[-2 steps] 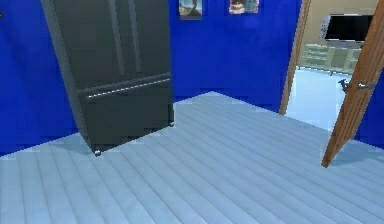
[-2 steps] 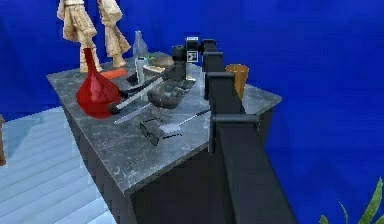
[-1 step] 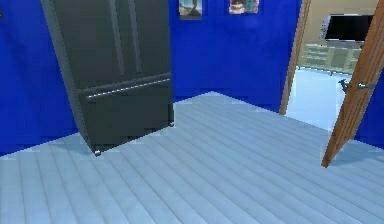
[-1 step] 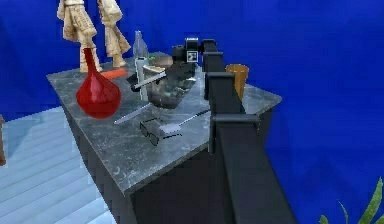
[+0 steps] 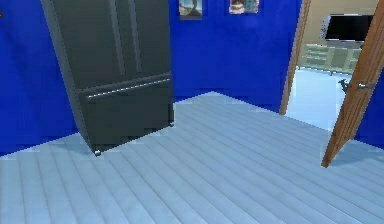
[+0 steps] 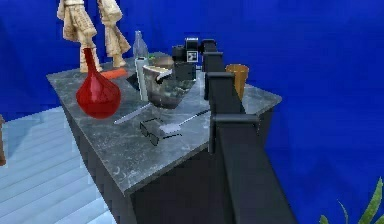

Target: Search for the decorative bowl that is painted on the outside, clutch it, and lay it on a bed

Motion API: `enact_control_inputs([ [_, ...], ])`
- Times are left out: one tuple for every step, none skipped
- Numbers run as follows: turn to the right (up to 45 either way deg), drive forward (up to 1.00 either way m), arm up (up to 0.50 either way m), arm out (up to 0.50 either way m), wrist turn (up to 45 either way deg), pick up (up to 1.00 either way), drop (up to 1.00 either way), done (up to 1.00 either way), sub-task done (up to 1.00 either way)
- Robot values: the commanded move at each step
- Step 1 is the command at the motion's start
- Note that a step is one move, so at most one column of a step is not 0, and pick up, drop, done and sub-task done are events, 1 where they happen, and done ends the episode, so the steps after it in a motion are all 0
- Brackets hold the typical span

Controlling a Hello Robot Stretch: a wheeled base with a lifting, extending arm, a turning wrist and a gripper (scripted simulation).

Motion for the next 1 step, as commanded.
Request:
enact_control_inputs([
  [0.0,0.00,0.00,0.00,0.0,1.00,0.00,0.00,0.00],
])
